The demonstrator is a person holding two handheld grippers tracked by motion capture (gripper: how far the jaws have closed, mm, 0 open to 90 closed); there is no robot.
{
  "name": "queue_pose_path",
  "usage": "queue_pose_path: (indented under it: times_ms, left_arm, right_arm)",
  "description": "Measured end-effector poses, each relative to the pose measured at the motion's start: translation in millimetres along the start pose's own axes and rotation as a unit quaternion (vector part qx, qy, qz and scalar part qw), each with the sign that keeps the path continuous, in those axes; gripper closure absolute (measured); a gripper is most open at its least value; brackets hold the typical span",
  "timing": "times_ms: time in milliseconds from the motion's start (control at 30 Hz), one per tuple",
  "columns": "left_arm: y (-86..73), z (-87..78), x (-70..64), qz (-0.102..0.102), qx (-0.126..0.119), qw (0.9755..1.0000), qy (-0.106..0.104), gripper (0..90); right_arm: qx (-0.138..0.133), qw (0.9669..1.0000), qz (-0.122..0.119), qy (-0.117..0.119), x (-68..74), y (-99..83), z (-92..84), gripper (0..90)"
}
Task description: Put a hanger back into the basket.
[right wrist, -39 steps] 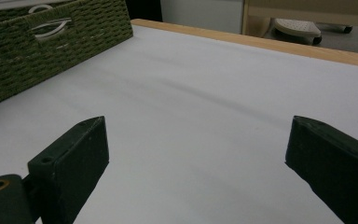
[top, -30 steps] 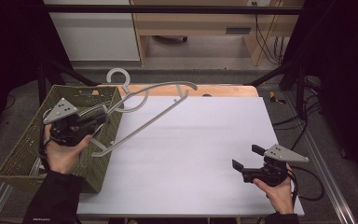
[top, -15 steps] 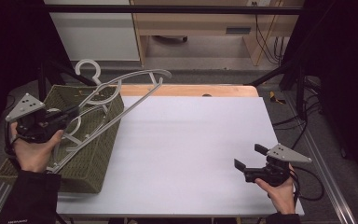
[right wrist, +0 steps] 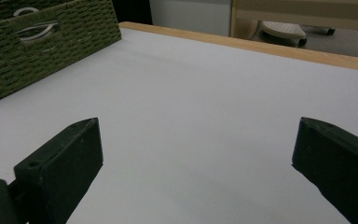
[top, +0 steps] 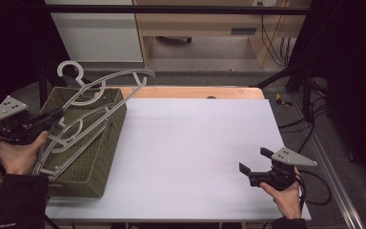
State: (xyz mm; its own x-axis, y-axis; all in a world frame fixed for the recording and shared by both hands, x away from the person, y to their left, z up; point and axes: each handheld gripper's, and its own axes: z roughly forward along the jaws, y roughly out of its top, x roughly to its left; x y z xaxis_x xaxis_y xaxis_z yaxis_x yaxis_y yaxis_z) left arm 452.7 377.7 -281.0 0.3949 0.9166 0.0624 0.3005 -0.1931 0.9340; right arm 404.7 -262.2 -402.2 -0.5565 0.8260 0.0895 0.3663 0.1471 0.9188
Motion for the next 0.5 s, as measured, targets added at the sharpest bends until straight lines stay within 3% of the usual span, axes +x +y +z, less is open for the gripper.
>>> queue_pose_path:
  times_ms: [167,500]
  left_arm:
    - [-7.9,-1.0,14.0,0.001,0.012,0.9998,0.014,83.3]
    - [-25.8,-7.0,43.8,-0.006,0.017,0.9997,0.017,83.3]
  right_arm:
    - [0.0,1.0,0.002,0.002,0.8,-0.1,1.1,2.0]
    - [0.01,0.9999,0.0,0.001,1.7,-2.1,5.7,2.1]
